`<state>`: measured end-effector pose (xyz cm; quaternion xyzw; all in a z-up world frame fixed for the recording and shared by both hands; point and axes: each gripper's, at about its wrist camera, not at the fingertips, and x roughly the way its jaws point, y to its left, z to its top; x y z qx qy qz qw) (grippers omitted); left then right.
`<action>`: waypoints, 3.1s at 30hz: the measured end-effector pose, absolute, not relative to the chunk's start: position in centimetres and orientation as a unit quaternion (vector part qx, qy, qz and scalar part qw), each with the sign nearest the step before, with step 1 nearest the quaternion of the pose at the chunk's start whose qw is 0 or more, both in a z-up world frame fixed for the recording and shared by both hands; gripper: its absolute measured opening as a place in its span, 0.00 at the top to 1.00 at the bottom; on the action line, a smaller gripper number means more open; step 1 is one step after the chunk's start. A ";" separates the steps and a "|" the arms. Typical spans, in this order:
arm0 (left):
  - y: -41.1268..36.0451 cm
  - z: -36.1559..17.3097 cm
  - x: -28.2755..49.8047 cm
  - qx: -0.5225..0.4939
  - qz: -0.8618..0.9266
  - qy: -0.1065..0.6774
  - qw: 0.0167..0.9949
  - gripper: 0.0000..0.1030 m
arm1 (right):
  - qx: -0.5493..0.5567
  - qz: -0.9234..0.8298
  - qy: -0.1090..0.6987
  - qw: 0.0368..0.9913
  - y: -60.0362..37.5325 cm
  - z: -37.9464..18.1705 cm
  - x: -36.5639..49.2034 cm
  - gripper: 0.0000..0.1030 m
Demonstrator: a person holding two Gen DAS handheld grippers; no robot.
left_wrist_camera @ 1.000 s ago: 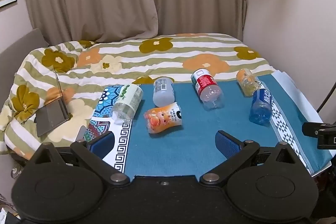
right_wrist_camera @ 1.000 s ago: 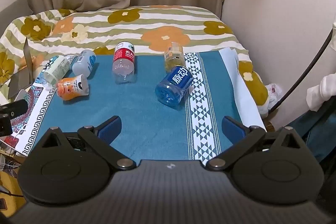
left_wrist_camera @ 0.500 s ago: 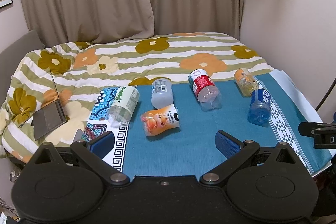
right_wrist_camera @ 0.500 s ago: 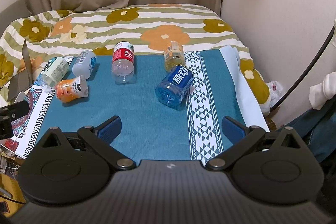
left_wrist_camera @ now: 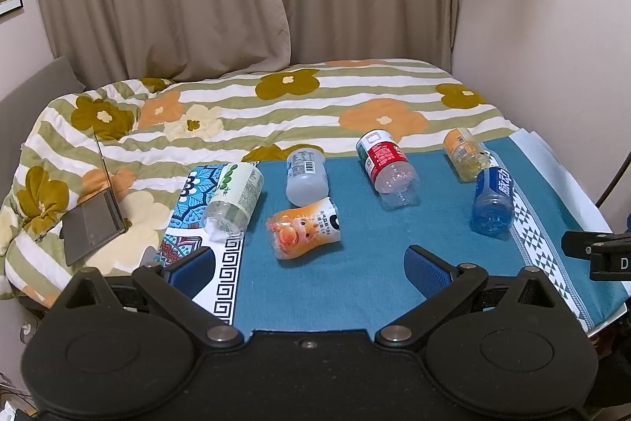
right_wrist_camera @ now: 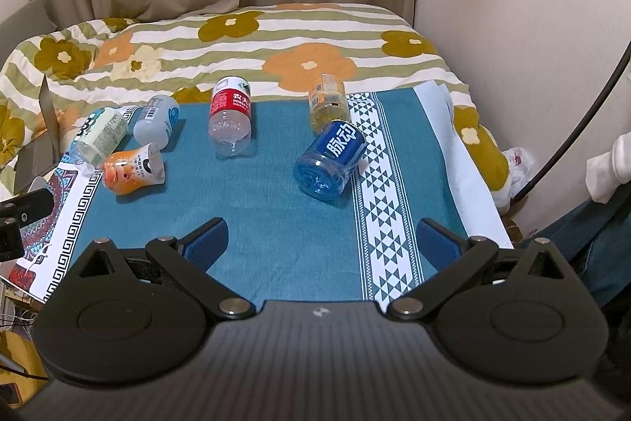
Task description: Flip cup upright
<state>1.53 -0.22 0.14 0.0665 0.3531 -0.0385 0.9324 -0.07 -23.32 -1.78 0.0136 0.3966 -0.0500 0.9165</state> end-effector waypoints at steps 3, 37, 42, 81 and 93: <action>-0.2 0.1 1.5 0.066 -0.039 0.353 0.932 0.00 | 0.013 -0.050 0.397 0.917 -23.4 -1.8 0.0 0.00; 0.1 0.2 1.7 0.064 -0.027 0.351 0.934 0.00 | 0.018 -0.047 0.400 0.915 -23.3 -2.1 0.3 0.00; 0.0 0.3 1.7 0.065 -0.026 0.353 0.933 0.00 | 0.019 -0.046 0.400 0.915 -23.4 -2.0 0.3 0.00; -10.8 -3.8 25.0 0.070 -0.130 0.467 0.872 0.01 | 0.096 -0.075 0.451 0.884 -32.2 -3.9 11.5 0.00; -11.9 -10.2 32.0 0.068 -0.116 0.537 0.833 0.10 | 0.129 -0.125 0.493 0.851 -33.3 -7.6 14.8 0.00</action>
